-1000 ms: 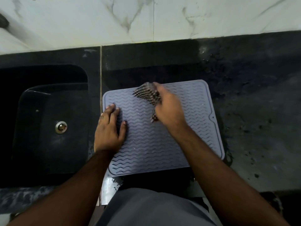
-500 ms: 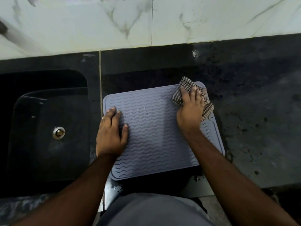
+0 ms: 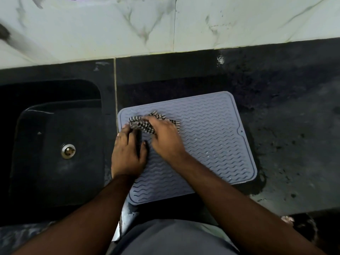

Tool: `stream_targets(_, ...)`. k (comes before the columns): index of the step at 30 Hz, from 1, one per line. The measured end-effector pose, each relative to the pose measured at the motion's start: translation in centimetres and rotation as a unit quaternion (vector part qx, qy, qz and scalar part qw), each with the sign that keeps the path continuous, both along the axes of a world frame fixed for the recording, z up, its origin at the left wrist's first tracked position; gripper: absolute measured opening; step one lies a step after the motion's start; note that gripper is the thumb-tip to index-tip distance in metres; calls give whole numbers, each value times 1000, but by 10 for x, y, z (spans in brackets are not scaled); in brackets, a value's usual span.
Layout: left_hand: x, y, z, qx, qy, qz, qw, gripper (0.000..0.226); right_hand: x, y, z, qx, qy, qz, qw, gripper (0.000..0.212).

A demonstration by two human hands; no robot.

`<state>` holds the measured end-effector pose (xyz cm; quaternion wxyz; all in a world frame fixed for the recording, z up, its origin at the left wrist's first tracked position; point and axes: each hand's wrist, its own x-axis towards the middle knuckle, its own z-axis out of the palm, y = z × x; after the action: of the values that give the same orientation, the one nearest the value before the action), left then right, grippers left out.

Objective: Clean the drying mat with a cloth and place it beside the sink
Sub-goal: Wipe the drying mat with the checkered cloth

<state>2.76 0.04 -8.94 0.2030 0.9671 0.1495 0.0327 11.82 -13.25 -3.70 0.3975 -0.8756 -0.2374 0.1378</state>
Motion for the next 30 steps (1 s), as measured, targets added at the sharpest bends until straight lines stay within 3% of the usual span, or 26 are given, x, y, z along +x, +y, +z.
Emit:
stream_targets(3,0,0,-1,3,-12,-3,1000,59,1,-11,16,120,23,-141,983,53)
stream_targets(6,0,0,-1,-1,-19,-2,1000,57,14,-22,22,246,94,-281,923,38)
stream_targets(8,0,0,-2,-2,-15,2,1000,58,23,-31,18,257,70,-318,910,40)
stream_targets(10,0,0,-2,3,-9,2,1000,59,26,-35,7,187,-2,-275,943,45)
stream_targets(13,0,2,-3,7,-8,-4,1000,59,15,-20,-16,-24,-14,-105,994,65)
stream_targets(16,1,2,-3,6,-9,-3,1000,59,2,0,-32,-177,-80,13,981,64)
stream_targets(22,0,2,-6,-15,14,2,1000,79,4,37,-25,-235,-134,142,952,59)
stream_targets(30,0,1,-3,15,-1,34,999,70,29,-25,-11,-314,-231,220,894,54)
